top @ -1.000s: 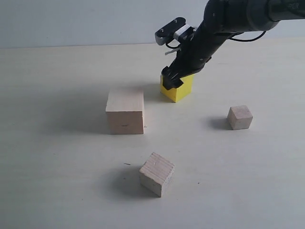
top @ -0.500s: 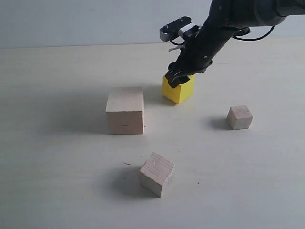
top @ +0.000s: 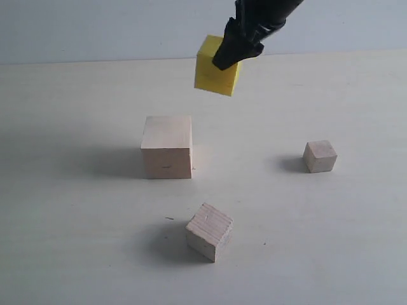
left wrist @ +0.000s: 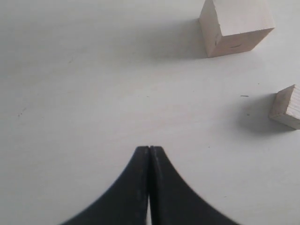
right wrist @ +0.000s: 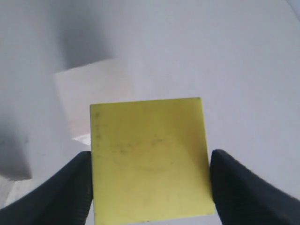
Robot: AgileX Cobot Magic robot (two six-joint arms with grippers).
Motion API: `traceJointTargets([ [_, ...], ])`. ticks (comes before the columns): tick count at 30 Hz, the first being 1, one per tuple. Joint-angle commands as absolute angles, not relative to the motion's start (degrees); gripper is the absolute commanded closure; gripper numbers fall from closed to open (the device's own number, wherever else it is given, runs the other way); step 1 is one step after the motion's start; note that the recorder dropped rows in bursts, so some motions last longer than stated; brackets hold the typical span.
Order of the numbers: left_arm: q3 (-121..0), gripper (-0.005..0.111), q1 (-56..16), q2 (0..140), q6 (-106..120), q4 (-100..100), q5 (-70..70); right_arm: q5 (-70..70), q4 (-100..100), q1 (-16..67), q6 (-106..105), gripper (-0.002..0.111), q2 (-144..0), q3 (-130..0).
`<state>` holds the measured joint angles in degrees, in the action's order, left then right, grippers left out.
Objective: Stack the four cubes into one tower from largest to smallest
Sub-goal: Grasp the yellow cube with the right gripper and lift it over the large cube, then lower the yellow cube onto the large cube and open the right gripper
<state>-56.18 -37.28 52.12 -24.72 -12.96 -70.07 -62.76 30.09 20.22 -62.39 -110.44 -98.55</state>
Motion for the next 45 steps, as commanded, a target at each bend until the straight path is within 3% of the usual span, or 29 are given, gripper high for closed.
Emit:
traceJointTargets([
  [1, -55.91, 0.106, -37.12, 51.65, -24.22, -12.61, -69.66, -69.96, 42.06, 20.05, -81.87, 0.108, -109.54, -99.03],
  [13, -55.78, 0.106, -37.12, 51.65, -23.96, -12.61, -69.54, -60.55, 32.77, 28.05, -74.73, 0.108, -109.73, -99.03],
  [45, -51.14, 0.106, -37.12, 51.65, -22.72, -12.88, -65.71, -57.5, 30.95, 29.97, -70.07, 0.108, -117.41, -99.03],
])
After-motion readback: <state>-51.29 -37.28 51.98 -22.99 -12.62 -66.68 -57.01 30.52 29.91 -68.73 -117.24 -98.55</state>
